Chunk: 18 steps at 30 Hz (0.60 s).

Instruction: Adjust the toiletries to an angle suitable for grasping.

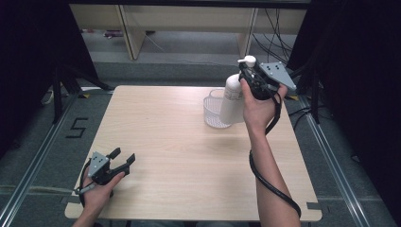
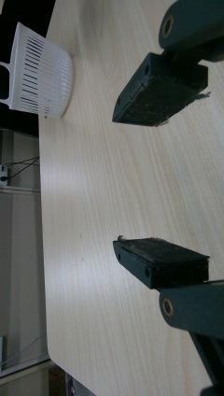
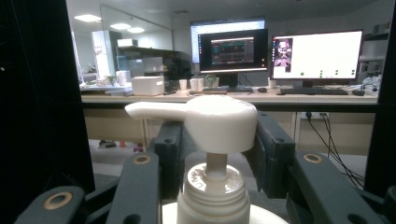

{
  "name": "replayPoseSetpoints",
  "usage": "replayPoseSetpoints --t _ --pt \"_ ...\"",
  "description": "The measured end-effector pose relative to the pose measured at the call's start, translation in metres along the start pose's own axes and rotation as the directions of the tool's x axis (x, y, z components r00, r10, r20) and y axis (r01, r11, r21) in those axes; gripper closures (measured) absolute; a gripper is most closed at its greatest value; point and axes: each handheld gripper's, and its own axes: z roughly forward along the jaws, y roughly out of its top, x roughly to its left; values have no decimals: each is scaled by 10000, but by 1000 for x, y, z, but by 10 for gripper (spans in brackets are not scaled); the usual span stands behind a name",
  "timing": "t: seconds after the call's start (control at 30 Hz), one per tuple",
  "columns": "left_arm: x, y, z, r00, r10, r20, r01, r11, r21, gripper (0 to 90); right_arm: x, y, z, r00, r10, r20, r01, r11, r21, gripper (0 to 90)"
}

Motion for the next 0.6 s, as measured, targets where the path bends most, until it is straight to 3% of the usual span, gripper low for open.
replayPoseSetpoints --t 0.6 --pt "0 0 0 10000 14 -10 -14 10000 23 320 2 4 11 10000 34 -28 -34 10000 26 601"
